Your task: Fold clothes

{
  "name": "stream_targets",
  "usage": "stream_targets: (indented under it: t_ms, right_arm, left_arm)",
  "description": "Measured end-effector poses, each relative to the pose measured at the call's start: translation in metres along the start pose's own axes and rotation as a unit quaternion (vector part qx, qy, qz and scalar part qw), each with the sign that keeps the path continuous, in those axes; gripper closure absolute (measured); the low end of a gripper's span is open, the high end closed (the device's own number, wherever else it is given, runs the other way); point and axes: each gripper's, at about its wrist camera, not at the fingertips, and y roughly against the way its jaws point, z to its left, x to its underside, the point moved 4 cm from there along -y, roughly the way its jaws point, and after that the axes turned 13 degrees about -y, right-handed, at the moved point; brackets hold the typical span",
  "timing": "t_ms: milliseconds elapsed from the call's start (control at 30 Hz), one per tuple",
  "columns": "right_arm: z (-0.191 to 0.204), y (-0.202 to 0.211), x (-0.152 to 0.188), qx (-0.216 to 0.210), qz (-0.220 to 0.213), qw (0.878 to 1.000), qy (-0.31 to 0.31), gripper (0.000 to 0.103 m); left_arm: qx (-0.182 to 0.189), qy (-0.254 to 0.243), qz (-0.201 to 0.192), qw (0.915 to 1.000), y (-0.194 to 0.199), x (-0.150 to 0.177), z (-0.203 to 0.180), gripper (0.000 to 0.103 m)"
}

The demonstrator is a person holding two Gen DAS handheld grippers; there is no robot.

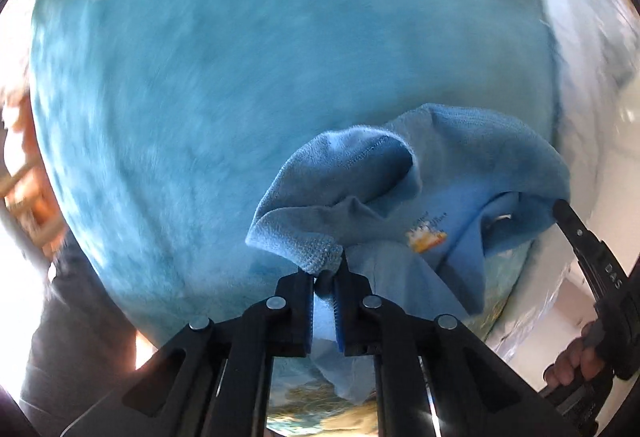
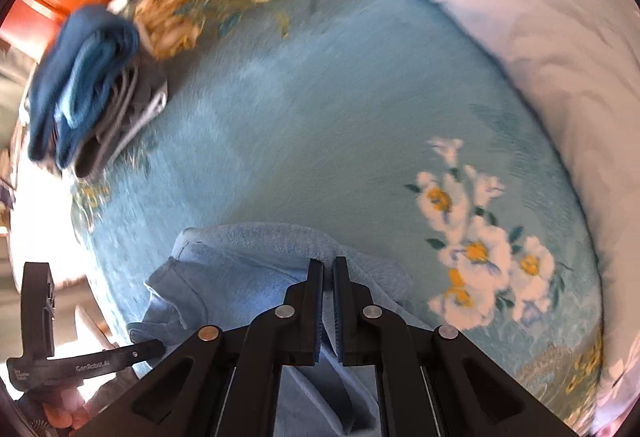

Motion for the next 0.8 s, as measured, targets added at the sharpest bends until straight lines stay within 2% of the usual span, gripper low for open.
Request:
stream_targets:
  t_ms: [100, 167, 267, 300, 367, 400, 433, 533, 600, 700, 800]
  right_arm:
    - [-0.024, 0.035, 0.005, -0.003, -0.034, 0.999, -0.038, 0.098]
    - [-0.045, 0.065, 0.009, -0.005, -0.063, 0.996, -0.067, 0.098]
    - [-0.075, 0.114, 0.023, -0.006, -0.112, 0.987, -0.111, 0.098]
    - [-0.084, 0.129, 0.027, -0.005, -0.127, 0.984, -0.122, 0.098]
    - [-0.107, 0.166, 0.038, 0.001, -0.163, 0.972, -0.168, 0.098]
    - [-0.117, 0.183, 0.046, 0.018, -0.185, 0.954, -0.234, 0.098]
    - [-0.123, 0.201, 0.056, 0.020, -0.203, 0.948, -0.244, 0.098]
    - [-0.136, 0.253, 0.083, 0.024, -0.255, 0.930, -0.265, 0.098]
    - [-0.140, 0.282, 0.098, 0.024, -0.284, 0.919, -0.272, 0.098]
    - [-0.140, 0.324, 0.125, 0.021, -0.330, 0.902, -0.278, 0.098]
    - [-0.132, 0.352, 0.150, 0.019, -0.361, 0.892, -0.273, 0.098]
  left_arm:
    - [-0.010, -0.067, -0.036, 0.9971, 0.025, -0.007, -0.036, 0.095]
    - [-0.013, -0.113, -0.066, 0.9913, 0.045, -0.009, -0.066, 0.095]
    - [-0.014, -0.179, -0.112, 0.9773, 0.072, -0.014, -0.103, 0.095]
    - [-0.013, -0.204, -0.130, 0.9701, 0.076, -0.019, -0.113, 0.095]
    - [-0.009, -0.254, -0.167, 0.9527, 0.088, -0.026, -0.137, 0.095]
    - [-0.010, -0.281, -0.186, 0.9417, 0.102, -0.033, -0.152, 0.095]
    - [-0.011, -0.308, -0.205, 0.9289, 0.129, -0.043, -0.146, 0.095]
    - [-0.014, -0.378, -0.257, 0.8892, 0.171, -0.026, -0.177, 0.095]
    - [-0.013, -0.411, -0.284, 0.8664, 0.198, -0.020, -0.199, 0.095]
    - [-0.010, -0.447, -0.320, 0.8353, 0.229, -0.004, -0.221, 0.095]
    - [-0.008, -0.476, -0.345, 0.8089, 0.254, 0.021, -0.232, 0.095]
